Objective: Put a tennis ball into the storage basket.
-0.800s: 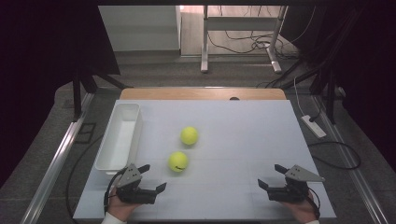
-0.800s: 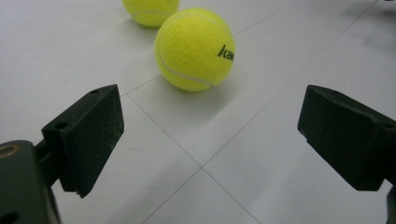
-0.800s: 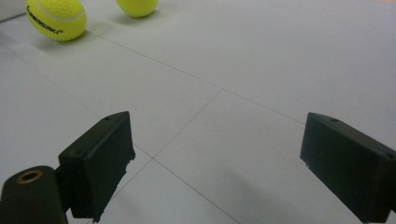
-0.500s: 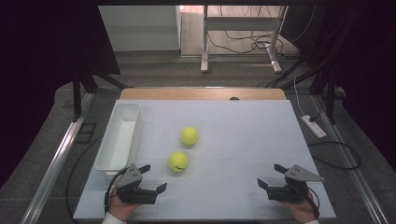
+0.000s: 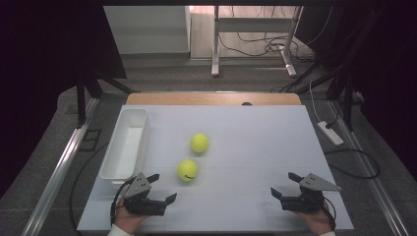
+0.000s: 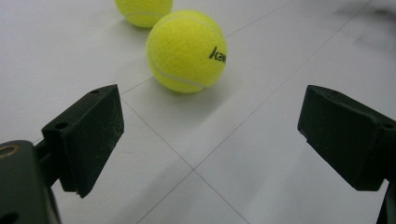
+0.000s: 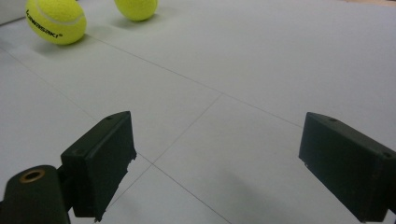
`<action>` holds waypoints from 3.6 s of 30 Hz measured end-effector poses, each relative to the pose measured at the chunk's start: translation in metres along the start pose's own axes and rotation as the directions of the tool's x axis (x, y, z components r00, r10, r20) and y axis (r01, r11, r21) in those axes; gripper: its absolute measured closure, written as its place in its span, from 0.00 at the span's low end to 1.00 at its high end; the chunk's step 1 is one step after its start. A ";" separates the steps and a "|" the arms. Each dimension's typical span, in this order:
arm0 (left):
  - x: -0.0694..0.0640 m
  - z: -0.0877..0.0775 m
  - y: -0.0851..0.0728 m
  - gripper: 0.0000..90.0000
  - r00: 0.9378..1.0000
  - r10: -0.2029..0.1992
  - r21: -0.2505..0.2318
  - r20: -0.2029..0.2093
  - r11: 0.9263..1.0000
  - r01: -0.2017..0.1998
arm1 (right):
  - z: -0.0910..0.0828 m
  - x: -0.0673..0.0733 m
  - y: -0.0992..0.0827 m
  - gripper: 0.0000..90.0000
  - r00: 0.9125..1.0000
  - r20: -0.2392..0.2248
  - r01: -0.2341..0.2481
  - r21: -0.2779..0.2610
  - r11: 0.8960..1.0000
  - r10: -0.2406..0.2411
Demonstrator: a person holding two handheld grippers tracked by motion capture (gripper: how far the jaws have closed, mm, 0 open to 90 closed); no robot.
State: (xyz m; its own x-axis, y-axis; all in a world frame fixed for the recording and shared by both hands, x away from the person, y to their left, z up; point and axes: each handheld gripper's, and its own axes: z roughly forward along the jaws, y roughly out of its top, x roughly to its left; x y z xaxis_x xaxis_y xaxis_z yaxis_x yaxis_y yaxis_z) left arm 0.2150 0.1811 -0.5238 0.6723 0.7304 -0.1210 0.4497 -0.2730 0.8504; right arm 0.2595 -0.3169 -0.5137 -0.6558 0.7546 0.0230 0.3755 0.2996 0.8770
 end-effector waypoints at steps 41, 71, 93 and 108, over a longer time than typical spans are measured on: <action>-0.009 -0.003 0.030 0.09 1.000 -0.008 0.011 -0.024 1.000 0.008 | 0.006 0.003 0.004 0.12 1.000 -0.010 0.016 0.009 1.000 -0.016; -0.002 0.016 0.055 0.09 1.000 -0.013 0.058 0.010 0.998 0.012 | 0.006 0.003 0.004 0.13 1.000 -0.003 0.026 -0.002 1.000 -0.026; 0.004 0.041 0.068 0.08 0.999 -0.034 0.142 0.003 0.989 0.033 | 0.006 0.001 0.004 0.13 1.000 0.003 0.026 0.001 1.000 -0.026; 0.008 0.058 0.075 0.07 0.999 -0.052 0.182 0.011 0.982 0.049 | 0.007 0.000 0.003 0.13 1.000 0.002 0.024 0.002 1.000 -0.024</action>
State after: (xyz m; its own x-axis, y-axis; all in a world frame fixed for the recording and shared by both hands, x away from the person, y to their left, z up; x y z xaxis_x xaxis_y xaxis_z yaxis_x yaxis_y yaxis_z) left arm 0.2886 0.1299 -0.4908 0.6545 0.7365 -0.1707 0.5814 -0.3460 0.7363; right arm 0.2650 -0.3117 -0.5140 -0.6636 0.7481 0.0007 0.3607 0.3191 0.8764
